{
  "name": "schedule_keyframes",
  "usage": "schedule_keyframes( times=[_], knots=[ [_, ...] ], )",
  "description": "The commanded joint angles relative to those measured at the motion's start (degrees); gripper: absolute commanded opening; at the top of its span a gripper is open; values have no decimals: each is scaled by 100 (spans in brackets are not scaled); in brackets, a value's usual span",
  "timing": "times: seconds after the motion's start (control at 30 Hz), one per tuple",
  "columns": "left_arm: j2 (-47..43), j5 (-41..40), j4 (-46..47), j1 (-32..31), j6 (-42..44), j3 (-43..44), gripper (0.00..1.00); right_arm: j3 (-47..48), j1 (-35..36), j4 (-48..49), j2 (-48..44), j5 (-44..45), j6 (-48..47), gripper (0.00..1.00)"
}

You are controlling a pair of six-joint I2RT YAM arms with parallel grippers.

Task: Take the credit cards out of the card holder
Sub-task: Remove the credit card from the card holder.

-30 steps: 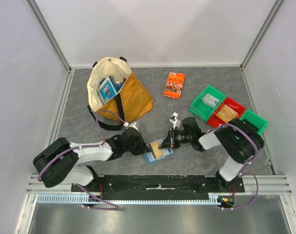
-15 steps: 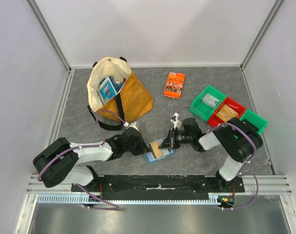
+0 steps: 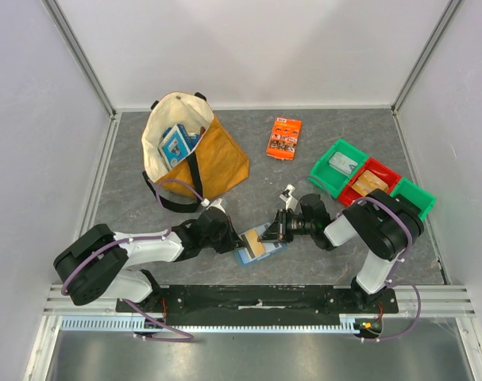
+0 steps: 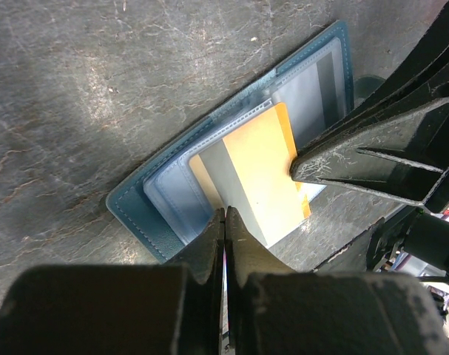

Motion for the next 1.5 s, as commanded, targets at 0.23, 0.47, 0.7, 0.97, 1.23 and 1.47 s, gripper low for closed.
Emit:
schedule_keyframes(
  times=[0.23,0.47,0.7,0.97,1.23,1.47],
  knots=[
    [88,-72,-311,-16,-11,-173,2,-152,-270,507,22,-129,26,0],
    [97,-72,-311,-16,-11,-164,2,-73,-305,111,-49,-111,-221,2],
    [159,-28,-311,-17,33,-102,2,199,-165,-99,109,-278,-343,17],
    [141,-54,-337,-16,33,-102,2,402,38,-144,320,-322,-388,13],
    [89,-80,-346,-16,33,-137,2,279,-436,-1003,-338,-261,-932,0],
    [53,-89,-346,-16,42,-146,2,498,-630,-2778,-1348,380,-1916,0]
  ],
)
